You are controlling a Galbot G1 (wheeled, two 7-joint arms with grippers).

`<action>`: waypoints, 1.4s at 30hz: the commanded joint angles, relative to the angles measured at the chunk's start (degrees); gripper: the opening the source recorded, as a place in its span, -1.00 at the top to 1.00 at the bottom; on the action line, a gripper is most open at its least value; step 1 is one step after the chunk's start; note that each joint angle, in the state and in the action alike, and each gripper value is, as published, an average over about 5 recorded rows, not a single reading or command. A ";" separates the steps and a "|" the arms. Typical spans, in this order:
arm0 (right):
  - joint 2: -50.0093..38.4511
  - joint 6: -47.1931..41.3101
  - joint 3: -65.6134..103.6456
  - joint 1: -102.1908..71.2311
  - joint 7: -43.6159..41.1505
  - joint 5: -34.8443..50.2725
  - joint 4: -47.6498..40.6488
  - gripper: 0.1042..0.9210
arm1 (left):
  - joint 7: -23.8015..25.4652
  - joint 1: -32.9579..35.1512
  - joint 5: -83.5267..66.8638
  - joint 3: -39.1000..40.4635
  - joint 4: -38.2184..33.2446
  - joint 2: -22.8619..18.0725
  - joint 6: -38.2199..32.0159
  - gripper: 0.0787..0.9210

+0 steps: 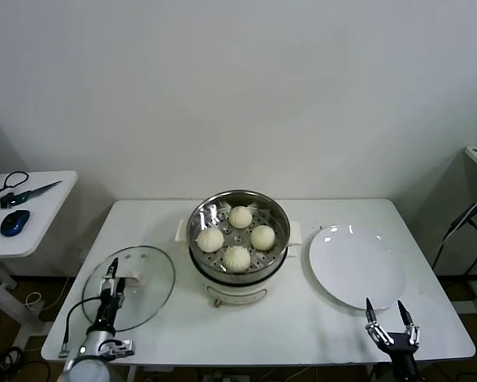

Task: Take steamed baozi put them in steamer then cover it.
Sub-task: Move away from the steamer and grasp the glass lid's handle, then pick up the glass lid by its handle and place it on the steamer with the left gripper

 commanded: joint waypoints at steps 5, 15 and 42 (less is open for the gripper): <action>0.34 0.22 -0.16 -0.04 0.21 0.04 -0.13 -0.76 | 0.41 -2.06 0.93 0.20 1.94 0.02 0.24 -0.25; 0.36 0.01 -0.19 0.35 0.52 0.08 0.02 -0.76 | 0.13 -2.17 1.53 -0.13 3.99 -0.27 0.36 0.43; 0.43 -0.72 -0.42 0.12 1.11 -1.14 1.58 -0.76 | 9.71 5.31 -17.67 -0.46 -21.42 8.74 9.45 0.86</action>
